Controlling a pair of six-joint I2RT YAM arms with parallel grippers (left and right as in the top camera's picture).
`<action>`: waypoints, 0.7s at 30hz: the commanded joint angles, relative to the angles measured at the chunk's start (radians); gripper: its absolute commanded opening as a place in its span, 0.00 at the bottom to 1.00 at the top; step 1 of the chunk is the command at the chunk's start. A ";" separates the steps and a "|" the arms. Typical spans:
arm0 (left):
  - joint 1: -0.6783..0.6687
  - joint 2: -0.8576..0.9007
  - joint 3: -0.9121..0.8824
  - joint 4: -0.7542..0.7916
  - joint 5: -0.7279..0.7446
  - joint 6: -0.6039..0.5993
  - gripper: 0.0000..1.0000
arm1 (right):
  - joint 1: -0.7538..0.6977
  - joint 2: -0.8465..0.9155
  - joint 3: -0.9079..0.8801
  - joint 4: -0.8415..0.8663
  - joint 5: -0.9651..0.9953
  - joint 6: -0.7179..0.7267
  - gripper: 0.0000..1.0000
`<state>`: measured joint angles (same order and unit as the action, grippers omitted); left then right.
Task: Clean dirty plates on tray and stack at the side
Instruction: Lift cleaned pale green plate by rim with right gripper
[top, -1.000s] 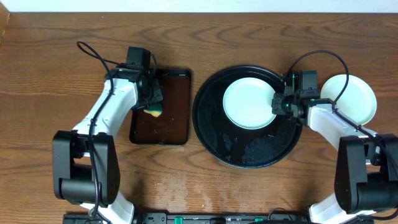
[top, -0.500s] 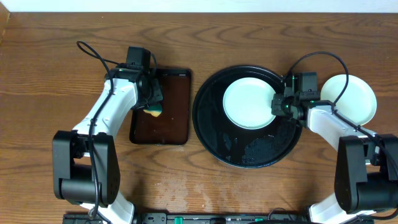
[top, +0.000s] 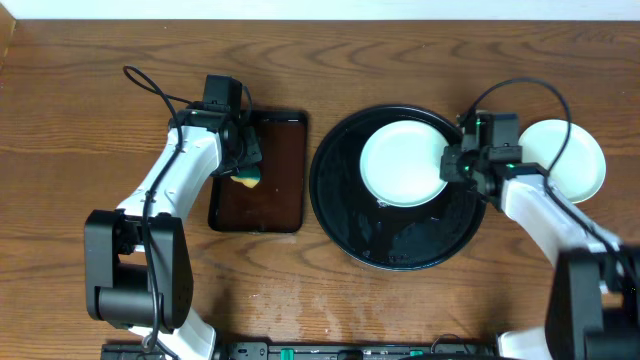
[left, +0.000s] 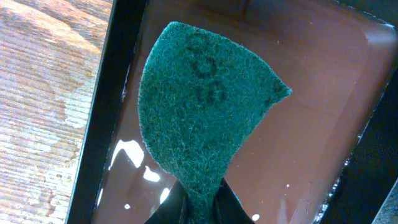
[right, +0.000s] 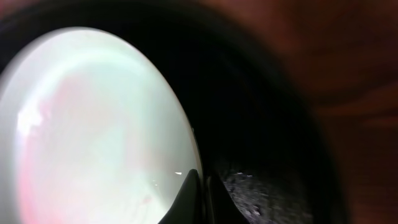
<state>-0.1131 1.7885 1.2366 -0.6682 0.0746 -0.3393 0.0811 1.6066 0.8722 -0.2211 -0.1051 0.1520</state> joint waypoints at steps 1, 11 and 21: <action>-0.002 0.006 -0.002 0.007 -0.016 0.010 0.08 | 0.006 -0.112 0.012 -0.021 0.101 -0.049 0.01; -0.001 0.006 -0.002 0.016 -0.016 0.010 0.08 | 0.077 -0.291 0.013 -0.076 0.351 -0.124 0.01; -0.002 0.006 -0.002 0.019 -0.015 0.010 0.08 | 0.332 -0.311 0.013 -0.059 0.732 -0.263 0.01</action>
<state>-0.1131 1.7885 1.2366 -0.6498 0.0742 -0.3393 0.3401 1.3090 0.8722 -0.2939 0.4232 -0.0338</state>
